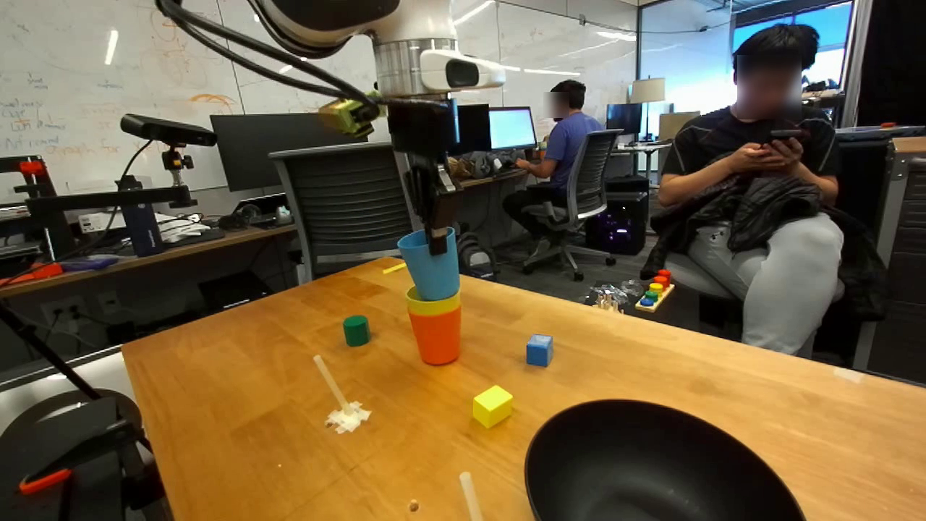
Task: Stack the cups
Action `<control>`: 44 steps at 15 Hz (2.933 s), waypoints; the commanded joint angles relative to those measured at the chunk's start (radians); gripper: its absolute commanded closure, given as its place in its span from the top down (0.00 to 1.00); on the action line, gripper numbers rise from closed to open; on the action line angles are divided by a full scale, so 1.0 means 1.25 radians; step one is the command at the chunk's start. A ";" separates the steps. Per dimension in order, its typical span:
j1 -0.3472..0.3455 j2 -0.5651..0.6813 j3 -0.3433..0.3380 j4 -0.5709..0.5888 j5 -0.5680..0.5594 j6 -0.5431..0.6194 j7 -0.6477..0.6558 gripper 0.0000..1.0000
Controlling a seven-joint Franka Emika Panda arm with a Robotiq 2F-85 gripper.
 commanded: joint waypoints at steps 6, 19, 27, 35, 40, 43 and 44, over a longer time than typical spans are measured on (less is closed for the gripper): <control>-0.008 0.023 0.030 -0.004 0.097 0.048 -0.078 0.01; -0.010 -0.010 0.014 -0.068 0.045 0.071 -0.052 0.01; -0.023 0.015 0.009 -0.074 0.069 0.114 -0.059 0.61; -0.006 -0.016 0.037 -0.103 0.028 -0.017 -0.148 1.00; 0.036 -0.087 0.068 -0.200 -0.062 -0.095 -0.206 1.00; 0.061 -0.143 0.083 -0.278 -0.134 -0.099 -0.232 1.00; 0.067 -0.150 0.088 -0.293 -0.153 -0.105 -0.243 1.00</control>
